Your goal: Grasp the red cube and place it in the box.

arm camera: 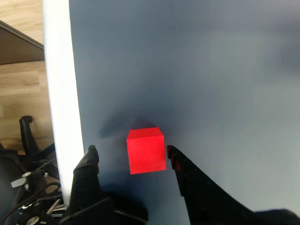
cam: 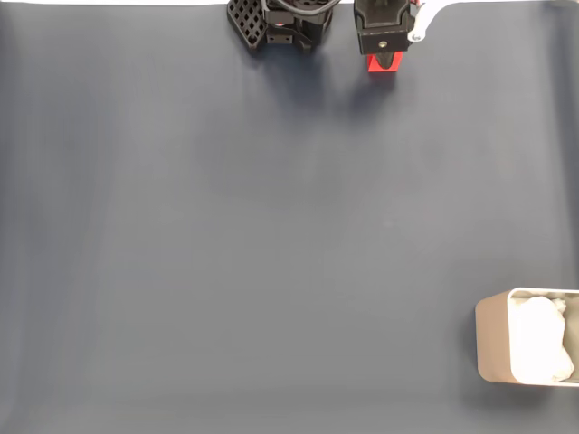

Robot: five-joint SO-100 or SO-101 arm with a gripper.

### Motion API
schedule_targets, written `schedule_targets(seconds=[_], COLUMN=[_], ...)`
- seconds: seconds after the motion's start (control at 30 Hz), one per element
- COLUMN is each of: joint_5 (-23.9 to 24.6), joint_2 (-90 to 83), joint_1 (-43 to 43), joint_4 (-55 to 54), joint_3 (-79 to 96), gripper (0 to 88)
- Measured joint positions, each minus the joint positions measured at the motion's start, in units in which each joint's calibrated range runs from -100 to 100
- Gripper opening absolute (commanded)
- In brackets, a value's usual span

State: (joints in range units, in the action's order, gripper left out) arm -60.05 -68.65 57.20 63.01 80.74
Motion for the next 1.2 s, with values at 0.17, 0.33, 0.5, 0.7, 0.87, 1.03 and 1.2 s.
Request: schedule_targets(seconds=[0.17, 0.33, 0.5, 0.7, 0.87, 1.03, 1.2], joint_5=[-0.88, -1.56, -1.56, -1.76, -2.05, -1.9, -1.37], joint_2=[0.61, 1.56, 2.0, 2.0, 2.0, 2.0, 2.0], joint_1=[-1.78, -3.26, -3.64, -3.64, -3.64, -3.41, -1.85], joint_4=[-2.63, -5.41, -6.84, -7.64, -7.88, -8.75, -9.07], joint_3=[1.36, 2.53, 3.44, 4.52, 5.61, 6.24, 6.24], gripper=[36.4, 36.7, 37.1, 37.7, 37.9, 37.9, 37.9])
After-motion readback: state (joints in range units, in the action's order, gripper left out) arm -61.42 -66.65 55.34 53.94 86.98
